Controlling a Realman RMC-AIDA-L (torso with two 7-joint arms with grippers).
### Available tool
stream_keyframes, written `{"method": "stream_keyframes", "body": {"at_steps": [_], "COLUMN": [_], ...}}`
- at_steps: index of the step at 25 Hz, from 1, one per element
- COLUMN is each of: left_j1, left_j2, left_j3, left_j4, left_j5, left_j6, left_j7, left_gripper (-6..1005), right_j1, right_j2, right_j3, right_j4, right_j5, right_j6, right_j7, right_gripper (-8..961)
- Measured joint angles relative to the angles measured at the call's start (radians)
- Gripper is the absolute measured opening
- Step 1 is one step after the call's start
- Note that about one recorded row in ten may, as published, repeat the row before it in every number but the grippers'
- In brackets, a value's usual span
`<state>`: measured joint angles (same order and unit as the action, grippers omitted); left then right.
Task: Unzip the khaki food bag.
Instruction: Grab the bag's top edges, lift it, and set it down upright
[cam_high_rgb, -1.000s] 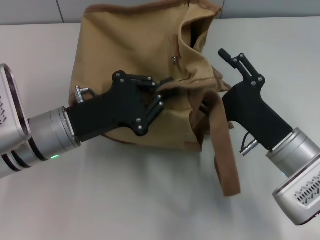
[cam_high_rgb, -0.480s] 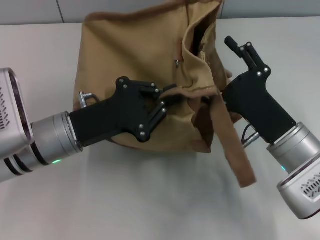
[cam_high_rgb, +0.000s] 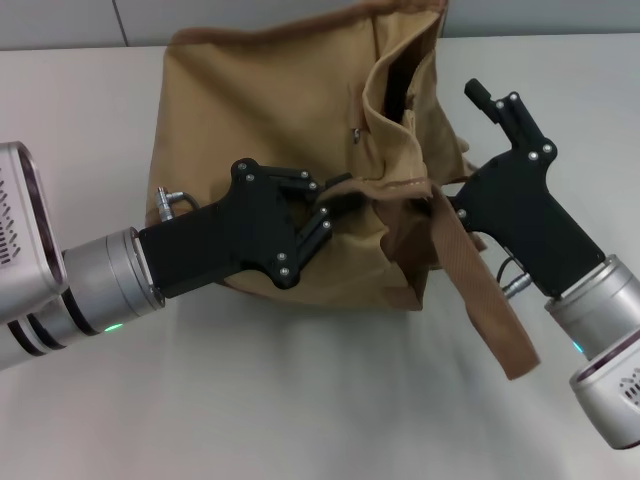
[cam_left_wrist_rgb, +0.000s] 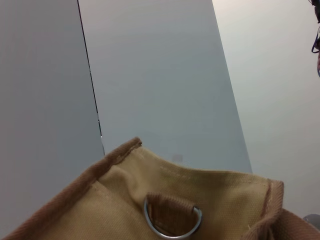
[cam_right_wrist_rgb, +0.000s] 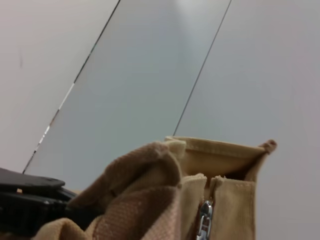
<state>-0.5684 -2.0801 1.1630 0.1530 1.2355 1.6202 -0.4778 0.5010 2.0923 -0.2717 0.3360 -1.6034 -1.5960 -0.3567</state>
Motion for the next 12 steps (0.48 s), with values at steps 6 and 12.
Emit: {"method": "stream_keyframes", "body": {"at_steps": [6,12], "left_j1": [-0.001,-0.006], "left_j2": [0.000,0.000], "left_j3": [-0.001,0.003], "left_j4": [0.000,-0.003], "left_j5": [0.001,0.000], "left_j6": [-0.007,-0.009], "left_j7": [0.001,0.001], "left_gripper": [92,94], "right_j1": [-0.029,-0.036], "right_j2": [0.000,0.000], "right_j3": [0.003,0.024], "right_j4": [-0.004,0.002], "right_j5": [0.004,0.002], "right_j6": [-0.012,-0.023], "right_j7": [0.001,0.001], "right_gripper": [826,821]}}
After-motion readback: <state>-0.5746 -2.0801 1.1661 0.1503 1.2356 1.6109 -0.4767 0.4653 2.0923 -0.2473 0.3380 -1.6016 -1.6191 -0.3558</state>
